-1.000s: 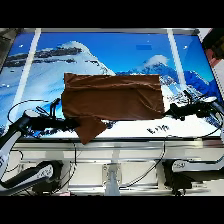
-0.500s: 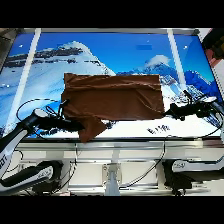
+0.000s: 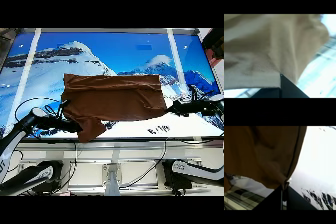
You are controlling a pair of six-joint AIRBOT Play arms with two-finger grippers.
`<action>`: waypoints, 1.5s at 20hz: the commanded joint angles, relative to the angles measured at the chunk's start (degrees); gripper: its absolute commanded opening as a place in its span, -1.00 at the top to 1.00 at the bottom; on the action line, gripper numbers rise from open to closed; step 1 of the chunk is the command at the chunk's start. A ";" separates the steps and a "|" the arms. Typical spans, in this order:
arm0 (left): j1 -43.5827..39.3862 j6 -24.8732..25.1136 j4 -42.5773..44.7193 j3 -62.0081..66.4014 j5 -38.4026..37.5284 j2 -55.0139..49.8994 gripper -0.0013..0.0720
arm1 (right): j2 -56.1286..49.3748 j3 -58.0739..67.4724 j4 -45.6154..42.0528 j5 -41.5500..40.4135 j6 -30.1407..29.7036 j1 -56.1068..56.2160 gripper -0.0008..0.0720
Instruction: Fold the clothes and pants, and hang the long-sleeved shirts on hangers.
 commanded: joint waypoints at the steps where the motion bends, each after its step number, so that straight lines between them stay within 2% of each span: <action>1: 1.05 0.11 -0.68 2.32 -6.91 6.73 0.92 | 7.56 0.04 4.24 2.86 -1.33 -0.04 0.94; 4: 4.76 0.09 -0.68 4.31 -10.34 16.09 0.92 | 15.26 0.04 4.00 4.79 -1.03 -0.04 0.94; 10: 18.14 -0.11 -0.74 4.48 -9.35 36.83 0.92 | 28.79 0.04 4.02 4.31 7.63 -0.04 0.94; 12: 18.95 -0.13 -2.78 4.35 -2.08 41.75 0.92 | 30.93 0.04 4.37 2.34 10.69 -0.02 0.94; 15: 18.86 -0.11 -8.52 4.35 13.18 44.35 0.92 | 30.71 -0.11 4.90 -2.58 15.54 -0.02 0.94; 17: 18.86 -0.13 -9.33 4.31 19.91 42.45 0.92 | 30.38 -1.70 4.92 -7.43 18.25 -0.02 0.94; 19: 18.84 -0.11 -11.52 4.31 20.81 37.90 0.92 | 30.01 -4.15 5.16 -11.43 21.07 -0.02 0.94; 23: 14.73 -0.04 -16.28 4.31 25.07 24.92 0.92 | 29.70 -9.79 7.56 -21.92 22.36 4.02 0.94; 27: 6.84 0.13 -16.37 4.52 39.04 14.32 0.92 | 28.63 -11.85 7.58 -37.62 22.43 13.18 0.94; 30: 1.81 0.13 -16.28 4.79 52.48 11.13 0.92 | 24.06 -11.85 7.41 -47.47 25.09 17.25 0.94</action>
